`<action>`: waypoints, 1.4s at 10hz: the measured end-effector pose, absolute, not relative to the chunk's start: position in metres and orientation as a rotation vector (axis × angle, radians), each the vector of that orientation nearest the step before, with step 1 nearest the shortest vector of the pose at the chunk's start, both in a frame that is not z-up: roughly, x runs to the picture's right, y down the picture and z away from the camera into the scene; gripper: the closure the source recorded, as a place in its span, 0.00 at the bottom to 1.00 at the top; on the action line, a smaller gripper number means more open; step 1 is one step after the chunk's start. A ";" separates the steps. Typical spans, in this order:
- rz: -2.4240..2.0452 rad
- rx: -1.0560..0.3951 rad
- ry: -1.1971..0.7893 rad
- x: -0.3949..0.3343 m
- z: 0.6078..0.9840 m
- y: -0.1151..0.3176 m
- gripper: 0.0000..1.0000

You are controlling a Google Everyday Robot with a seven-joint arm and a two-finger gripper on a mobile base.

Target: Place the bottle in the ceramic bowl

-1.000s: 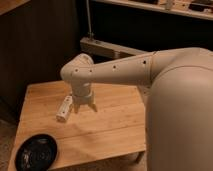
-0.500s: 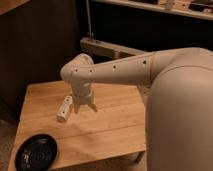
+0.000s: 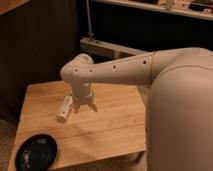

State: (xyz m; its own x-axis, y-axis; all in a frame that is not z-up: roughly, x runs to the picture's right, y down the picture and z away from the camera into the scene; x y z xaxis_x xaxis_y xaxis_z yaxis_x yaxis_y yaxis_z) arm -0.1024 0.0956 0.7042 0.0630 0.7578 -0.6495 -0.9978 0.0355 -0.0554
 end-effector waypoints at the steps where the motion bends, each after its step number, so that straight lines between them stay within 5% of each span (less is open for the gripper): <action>1: 1.445 -0.582 0.519 -0.102 0.704 0.096 0.35; 7: 1.448 -0.578 0.519 -0.103 0.704 0.091 0.35; 14: 1.603 -0.503 0.421 -0.194 0.717 -0.022 0.35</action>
